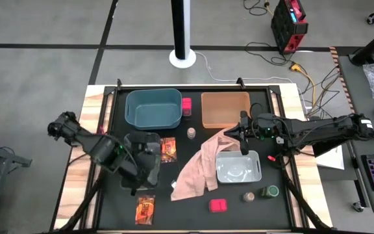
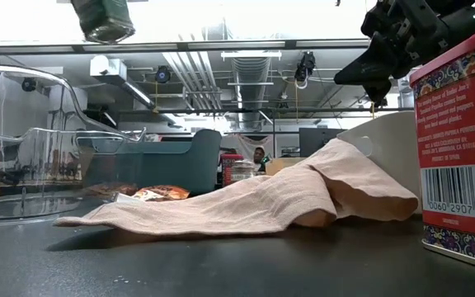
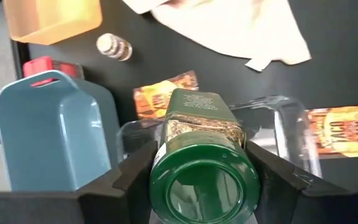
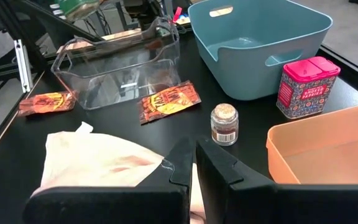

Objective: Sort spices by type
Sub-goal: Put the left green seasoning bottle into the transparent bin

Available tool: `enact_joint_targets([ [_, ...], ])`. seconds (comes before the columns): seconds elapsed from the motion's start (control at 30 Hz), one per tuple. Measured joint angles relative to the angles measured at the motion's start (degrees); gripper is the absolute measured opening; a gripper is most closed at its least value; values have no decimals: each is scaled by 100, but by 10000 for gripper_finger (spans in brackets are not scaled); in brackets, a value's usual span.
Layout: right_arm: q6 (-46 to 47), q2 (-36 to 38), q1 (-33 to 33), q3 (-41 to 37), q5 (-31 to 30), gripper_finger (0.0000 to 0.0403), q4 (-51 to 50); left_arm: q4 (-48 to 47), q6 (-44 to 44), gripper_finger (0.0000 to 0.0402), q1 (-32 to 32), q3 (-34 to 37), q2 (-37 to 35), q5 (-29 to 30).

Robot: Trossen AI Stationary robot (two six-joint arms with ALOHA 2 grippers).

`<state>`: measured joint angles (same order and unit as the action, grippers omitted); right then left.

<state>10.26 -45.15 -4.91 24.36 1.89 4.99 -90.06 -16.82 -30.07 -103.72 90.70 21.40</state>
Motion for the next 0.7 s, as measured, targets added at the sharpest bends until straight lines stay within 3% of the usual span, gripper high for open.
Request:
enact_joint_targets([
  [0.23,-28,0,2,0,0,13,0,4,146,185,662,413,-672,-116],
  [0.53,-39,0,0,0,0,13,-2,238,135,185,1517,1690,-1346,-615],
  [0.7,-39,0,1,0,-2,13,-2,509,155,185,1657,2476,-1502,-982],
])
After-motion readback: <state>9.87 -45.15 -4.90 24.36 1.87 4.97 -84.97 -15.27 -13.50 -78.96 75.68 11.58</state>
